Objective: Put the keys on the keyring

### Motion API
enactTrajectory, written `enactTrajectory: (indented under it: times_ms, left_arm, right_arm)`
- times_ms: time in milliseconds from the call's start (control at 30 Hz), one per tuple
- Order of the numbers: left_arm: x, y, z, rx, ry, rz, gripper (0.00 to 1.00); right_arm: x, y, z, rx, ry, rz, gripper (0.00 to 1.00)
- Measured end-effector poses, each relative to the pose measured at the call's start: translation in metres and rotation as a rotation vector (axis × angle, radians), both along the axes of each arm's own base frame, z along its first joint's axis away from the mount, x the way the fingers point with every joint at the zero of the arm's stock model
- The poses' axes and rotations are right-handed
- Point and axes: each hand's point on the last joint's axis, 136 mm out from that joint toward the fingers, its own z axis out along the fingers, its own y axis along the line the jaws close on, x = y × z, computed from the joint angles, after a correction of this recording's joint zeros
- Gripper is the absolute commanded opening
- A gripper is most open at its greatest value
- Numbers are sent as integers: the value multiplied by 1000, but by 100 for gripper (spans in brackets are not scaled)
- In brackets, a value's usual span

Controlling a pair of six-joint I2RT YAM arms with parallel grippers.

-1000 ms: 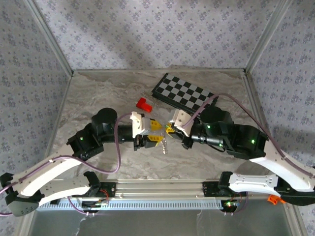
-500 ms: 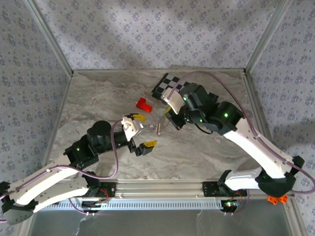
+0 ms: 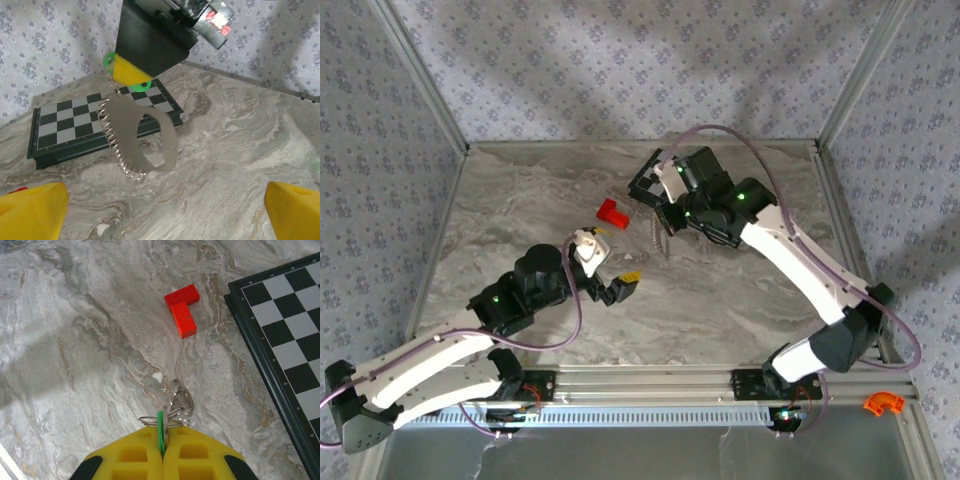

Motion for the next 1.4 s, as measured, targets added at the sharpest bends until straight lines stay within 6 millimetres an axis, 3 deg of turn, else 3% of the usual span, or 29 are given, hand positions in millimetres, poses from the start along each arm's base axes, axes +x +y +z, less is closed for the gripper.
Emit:
enactTrajectory:
  times_ms: [367,733,900,1133,1400]
  left_arm:
    - [9,0,6,-68,14,28,100]
    - [4,6,20,-125,-20,10,100]
    - [3,7,23,-135,-27,8,100]
    - [4,8,22,-138,-31,6,100]
    - [5,8,8,-134,-14,11,100]
  right_arm:
    - [39,25,-41,41,70,-34,0]
    - [51,40,-67,68,110,-48,0]
    - [43,42,-85,64,141,-47,0]
    - [17,37,-120,32,224,-43,0]
    - [-12,28,-130,-2,239,-38,0]
